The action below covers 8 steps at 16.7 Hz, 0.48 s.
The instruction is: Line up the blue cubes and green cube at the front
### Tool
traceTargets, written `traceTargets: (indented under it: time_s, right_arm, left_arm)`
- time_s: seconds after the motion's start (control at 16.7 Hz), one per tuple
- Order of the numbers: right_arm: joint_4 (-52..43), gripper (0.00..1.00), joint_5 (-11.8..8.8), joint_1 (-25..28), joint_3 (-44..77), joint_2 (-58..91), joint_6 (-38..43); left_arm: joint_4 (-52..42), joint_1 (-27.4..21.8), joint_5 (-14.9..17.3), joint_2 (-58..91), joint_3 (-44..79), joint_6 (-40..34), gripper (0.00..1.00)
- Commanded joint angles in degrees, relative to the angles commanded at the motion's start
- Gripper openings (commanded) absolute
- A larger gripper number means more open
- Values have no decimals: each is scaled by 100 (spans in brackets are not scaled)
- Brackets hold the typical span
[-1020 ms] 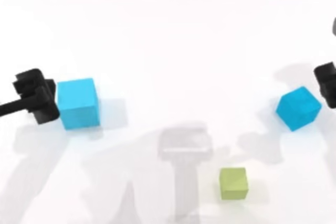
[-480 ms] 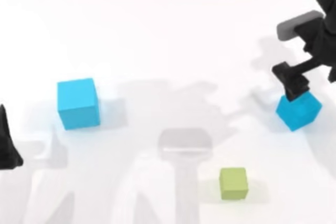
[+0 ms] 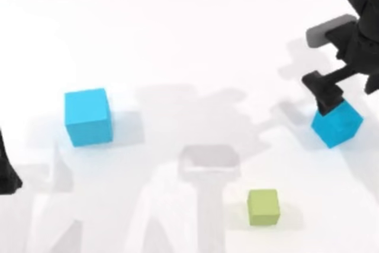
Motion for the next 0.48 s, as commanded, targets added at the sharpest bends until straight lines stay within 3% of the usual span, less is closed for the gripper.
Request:
traceTargets:
  time_s: [0.18, 0.48]
  right_arm:
    - [231, 100, -1, 15, -166, 71, -7]
    - [1409, 100, 2, 31, -899, 456, 12]
  left_arm:
    - [0, 0, 0, 0, 0, 0, 100]
    - [0, 0, 0, 0, 0, 0, 100]
